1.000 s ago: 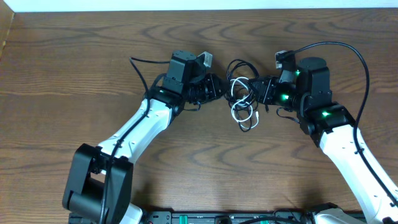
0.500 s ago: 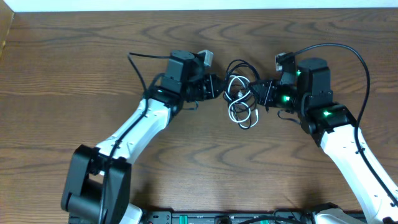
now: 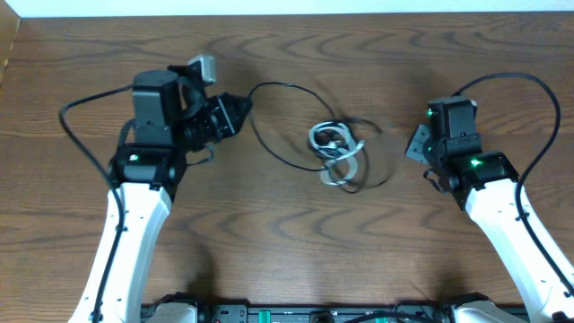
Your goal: Untangle cables
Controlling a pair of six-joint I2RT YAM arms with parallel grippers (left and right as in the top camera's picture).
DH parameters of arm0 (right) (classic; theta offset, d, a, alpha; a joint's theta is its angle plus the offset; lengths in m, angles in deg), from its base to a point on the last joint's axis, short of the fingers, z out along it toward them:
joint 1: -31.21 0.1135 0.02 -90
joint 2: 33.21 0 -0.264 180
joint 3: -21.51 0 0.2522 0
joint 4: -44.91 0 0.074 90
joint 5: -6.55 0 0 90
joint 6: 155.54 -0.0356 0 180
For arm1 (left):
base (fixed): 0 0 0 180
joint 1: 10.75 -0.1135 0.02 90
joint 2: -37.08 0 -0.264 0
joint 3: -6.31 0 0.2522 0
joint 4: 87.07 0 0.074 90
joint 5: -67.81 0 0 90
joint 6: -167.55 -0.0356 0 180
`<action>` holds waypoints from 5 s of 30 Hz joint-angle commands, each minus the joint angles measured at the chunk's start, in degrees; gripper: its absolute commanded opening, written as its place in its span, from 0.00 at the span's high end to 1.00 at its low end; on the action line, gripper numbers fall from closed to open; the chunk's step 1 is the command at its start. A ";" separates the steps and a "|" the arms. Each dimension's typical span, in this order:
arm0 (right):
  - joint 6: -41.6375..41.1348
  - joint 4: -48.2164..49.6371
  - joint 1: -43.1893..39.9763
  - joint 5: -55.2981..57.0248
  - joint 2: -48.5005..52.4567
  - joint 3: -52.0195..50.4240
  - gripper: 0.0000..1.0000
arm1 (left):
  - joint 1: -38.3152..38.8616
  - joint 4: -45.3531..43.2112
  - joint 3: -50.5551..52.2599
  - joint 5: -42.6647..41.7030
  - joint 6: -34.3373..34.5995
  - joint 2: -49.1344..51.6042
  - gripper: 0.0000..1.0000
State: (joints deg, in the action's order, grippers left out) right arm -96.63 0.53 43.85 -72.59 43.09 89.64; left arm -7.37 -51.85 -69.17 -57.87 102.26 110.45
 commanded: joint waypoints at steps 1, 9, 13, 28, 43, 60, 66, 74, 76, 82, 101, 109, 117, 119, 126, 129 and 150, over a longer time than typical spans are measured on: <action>4.15 0.61 -0.13 1.22 0.11 0.37 0.88 | -3.56 2.89 -0.57 7.30 -3.65 -0.20 0.93; 6.05 6.82 -1.03 -17.25 0.66 0.35 0.52 | -7.32 -9.09 -0.90 -17.66 2.25 -0.20 0.92; 16.81 14.16 0.55 -39.28 2.95 0.35 0.34 | -3.63 -3.74 -0.87 -17.33 -0.68 -0.07 0.93; 23.89 28.68 9.62 -43.36 19.41 0.35 0.28 | 1.57 17.31 -0.87 6.82 -10.80 0.33 0.93; 23.43 38.77 17.57 -35.80 27.91 0.35 0.26 | 1.60 18.97 -0.66 6.84 -10.78 0.35 0.92; 20.85 43.36 20.33 -33.92 29.00 0.35 0.77 | 1.60 19.87 -0.57 6.84 -10.80 0.37 0.92; 20.83 41.24 20.33 -30.18 28.81 0.37 0.99 | 1.60 20.24 -0.39 8.98 -10.75 0.37 0.92; 20.85 25.33 12.87 -20.33 15.65 1.14 0.99 | 1.60 20.09 -0.39 11.76 -10.73 0.59 0.93; 20.85 23.19 11.58 -24.00 11.06 1.25 0.99 | 1.60 19.89 -0.39 11.76 -10.73 1.09 0.93; 20.87 22.27 11.45 -38.53 -0.07 1.25 0.99 | 1.60 18.84 -0.39 8.87 -10.73 4.31 0.91; 15.19 34.67 12.31 -29.64 -2.97 1.22 0.99 | 7.26 10.75 -0.39 -12.15 -11.76 14.80 0.39; 14.49 35.10 12.33 -29.86 -3.02 1.22 0.99 | 15.04 7.93 -0.39 10.80 -12.07 18.16 0.34; 13.94 34.23 12.31 -29.83 -3.02 1.25 0.99 | 16.96 -0.17 -0.39 17.40 -12.28 22.77 0.33; 13.92 34.21 12.33 -29.83 -3.02 1.25 0.99 | 16.96 -2.38 -0.39 17.35 -12.26 24.94 0.33; 13.18 34.18 12.31 -29.86 -3.02 1.22 0.99 | 17.62 -8.17 -0.39 15.56 -12.13 29.29 0.33; 13.07 34.16 12.33 -29.88 -3.02 1.22 0.99 | 18.10 -9.92 -0.39 15.43 -12.02 29.86 0.33; 12.68 28.30 11.08 -18.60 -3.04 1.22 0.99 | 16.48 -7.41 -0.46 15.41 -12.04 28.46 0.93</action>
State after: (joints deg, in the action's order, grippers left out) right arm -83.18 30.78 55.85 -99.94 40.35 89.99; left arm 10.44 -60.73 -69.30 -42.63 90.79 143.21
